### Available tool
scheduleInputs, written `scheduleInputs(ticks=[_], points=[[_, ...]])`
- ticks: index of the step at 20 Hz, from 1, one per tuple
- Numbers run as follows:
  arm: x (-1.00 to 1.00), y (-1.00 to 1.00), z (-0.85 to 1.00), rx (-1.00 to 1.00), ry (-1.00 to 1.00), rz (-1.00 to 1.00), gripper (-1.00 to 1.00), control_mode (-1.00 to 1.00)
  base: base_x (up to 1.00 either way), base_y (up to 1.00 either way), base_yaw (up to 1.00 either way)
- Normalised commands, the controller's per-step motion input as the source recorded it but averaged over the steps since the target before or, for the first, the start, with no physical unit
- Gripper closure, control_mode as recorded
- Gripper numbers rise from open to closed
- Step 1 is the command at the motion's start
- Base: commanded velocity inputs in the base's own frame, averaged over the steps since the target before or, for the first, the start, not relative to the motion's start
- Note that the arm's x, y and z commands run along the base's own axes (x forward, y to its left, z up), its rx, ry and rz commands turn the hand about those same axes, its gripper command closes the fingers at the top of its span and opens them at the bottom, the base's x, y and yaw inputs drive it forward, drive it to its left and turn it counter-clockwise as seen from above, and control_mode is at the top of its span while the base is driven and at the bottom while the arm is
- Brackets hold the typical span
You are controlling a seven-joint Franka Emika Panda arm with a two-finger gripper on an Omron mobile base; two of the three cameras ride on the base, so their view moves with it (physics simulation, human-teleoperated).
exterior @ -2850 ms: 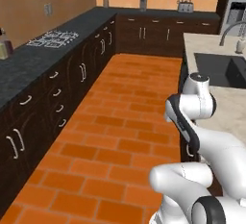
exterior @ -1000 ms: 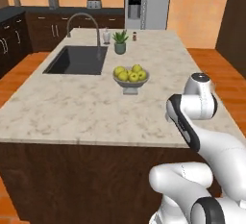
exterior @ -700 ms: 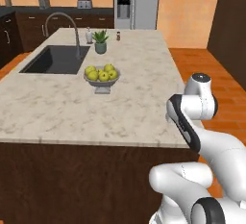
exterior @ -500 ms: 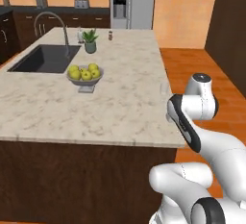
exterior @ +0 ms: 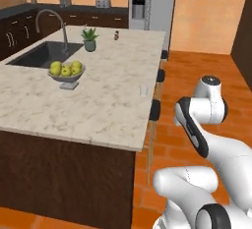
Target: Take a straw from the drawer in front and place it inside the glass cup on the dining counter.
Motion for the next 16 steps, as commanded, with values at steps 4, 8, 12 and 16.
scheduleInputs(ticks=[4,8,12,16], points=[[0.0,0.0,0.0,0.0,0.0,0.0,1.0,1.0,0.26,-0.94,0.42],[0.0,0.0,0.0,0.0,0.0,0.0,1.0,1.0,0.25,-0.88,0.45],[0.0,0.0,0.0,0.0,0.0,0.0,1.0,1.0,0.21,-0.81,0.49],[0.0,0.0,0.0,0.0,0.0,0.0,1.0,1.0,0.11,-0.79,0.5]])
